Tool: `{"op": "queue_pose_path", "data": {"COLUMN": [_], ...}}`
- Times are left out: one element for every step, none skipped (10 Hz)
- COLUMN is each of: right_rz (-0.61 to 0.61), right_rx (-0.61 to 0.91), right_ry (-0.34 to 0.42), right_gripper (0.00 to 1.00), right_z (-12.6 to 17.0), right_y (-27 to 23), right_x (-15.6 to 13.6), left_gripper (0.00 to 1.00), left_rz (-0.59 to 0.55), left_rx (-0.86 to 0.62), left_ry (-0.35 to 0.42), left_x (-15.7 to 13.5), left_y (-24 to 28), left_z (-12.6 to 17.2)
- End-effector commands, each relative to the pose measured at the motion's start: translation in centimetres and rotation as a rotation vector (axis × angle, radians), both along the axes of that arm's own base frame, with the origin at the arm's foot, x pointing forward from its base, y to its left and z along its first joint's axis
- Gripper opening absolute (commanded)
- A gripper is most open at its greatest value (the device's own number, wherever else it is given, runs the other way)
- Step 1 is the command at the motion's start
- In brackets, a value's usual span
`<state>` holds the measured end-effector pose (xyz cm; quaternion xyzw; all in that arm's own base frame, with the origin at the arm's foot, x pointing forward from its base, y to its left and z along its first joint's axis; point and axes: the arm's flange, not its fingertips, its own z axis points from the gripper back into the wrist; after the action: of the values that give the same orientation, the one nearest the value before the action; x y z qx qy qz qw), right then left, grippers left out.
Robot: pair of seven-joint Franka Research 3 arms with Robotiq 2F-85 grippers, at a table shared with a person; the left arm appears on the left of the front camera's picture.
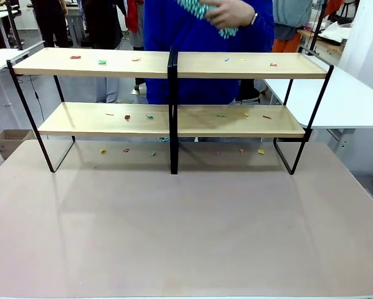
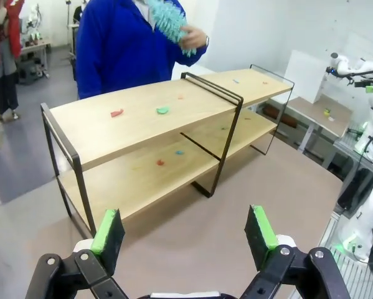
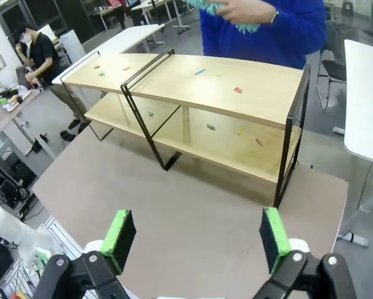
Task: Clean the shelves.
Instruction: Pick up the Duster when the human hands it over.
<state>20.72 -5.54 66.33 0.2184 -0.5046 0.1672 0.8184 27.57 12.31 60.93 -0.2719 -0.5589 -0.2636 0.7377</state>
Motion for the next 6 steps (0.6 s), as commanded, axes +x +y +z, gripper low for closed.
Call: {"op": "queue_pose_path", "data": {"right_rz": [-0.015,-0.007,0.002,-0.003,-0.001,0.003], "right_rx": [0.011,0.01,0.012,0.015,0.01,0.007], "right_ry": [0.009,0.018,0.028,0.034,0.042,0.047], "right_gripper": [1.0,1.0,1.0,1.0,1.0,1.0], "right_z": [-1.7,-1.9,-2.0,-2.1,-2.1,-2.2], "right_y": [0.5,0.4,0.4,0.5,0.3,0.1], "right_x": [0.5,1.0,1.6,1.8,2.1,2.4], "left_gripper": [1.0,1.0,1.0,1.0,1.0,1.0], "left_rz": [0.006,0.031,0.086,0.116,0.136,0.13], "left_rx": [0.034,0.042,0.065,0.101,0.13,0.142], "left_ry": [0.033,0.044,0.073,0.086,0.094,0.095], "left_x": [1.0,1.4,2.4,3.3,3.6,3.6], "left_y": [0.3,0.2,-0.2,-0.8,-1.7,-1.7], "left_z": [0.7,0.6,0.9,1.2,1.4,1.6]}}
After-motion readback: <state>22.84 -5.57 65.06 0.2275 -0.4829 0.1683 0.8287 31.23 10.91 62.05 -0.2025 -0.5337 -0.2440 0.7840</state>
